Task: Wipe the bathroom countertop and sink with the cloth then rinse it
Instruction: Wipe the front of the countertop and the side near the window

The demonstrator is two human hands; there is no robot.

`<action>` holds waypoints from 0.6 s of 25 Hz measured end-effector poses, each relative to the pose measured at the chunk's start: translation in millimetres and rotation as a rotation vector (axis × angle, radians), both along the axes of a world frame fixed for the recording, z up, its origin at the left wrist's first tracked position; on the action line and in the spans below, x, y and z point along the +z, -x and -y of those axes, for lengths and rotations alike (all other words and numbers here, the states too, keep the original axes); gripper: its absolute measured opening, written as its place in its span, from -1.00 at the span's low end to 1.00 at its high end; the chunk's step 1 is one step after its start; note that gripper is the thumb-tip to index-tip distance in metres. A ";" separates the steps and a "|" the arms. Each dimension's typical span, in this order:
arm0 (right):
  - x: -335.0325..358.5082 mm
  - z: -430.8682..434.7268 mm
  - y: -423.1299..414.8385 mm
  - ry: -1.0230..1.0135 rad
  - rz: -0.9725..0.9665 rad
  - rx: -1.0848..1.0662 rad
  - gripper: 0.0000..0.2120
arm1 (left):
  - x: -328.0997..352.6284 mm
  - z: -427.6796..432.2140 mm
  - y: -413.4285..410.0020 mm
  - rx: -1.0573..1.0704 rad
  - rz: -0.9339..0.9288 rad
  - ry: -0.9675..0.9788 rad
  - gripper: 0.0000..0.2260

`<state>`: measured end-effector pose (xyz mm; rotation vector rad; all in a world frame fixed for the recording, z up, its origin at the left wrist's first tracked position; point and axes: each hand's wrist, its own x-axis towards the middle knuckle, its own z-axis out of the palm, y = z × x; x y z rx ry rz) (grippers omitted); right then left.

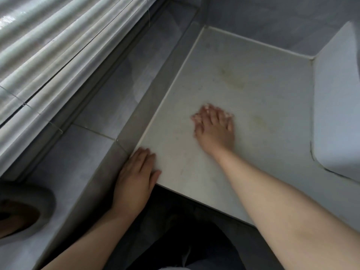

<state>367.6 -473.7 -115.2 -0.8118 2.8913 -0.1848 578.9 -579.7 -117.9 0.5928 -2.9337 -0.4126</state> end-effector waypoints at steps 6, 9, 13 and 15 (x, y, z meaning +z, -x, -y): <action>-3.1 -59.4 -68.1 -0.013 -0.097 0.345 -0.45 | 1.8 2.9 71.7 -0.133 0.109 -0.015 -0.42; -0.1 -88.5 10.6 -0.059 -0.084 0.015 -0.36 | 2.6 -2.6 97.4 -0.123 0.116 0.046 -0.31; -2.2 -111.1 -1.7 -0.014 -0.098 -0.078 -0.36 | 5.3 -9.5 135.3 -0.106 0.185 0.070 -0.34; -8.6 -128.7 -31.4 -0.024 -0.089 0.126 -0.42 | 2.9 -9.9 147.7 -0.088 0.267 0.110 -0.38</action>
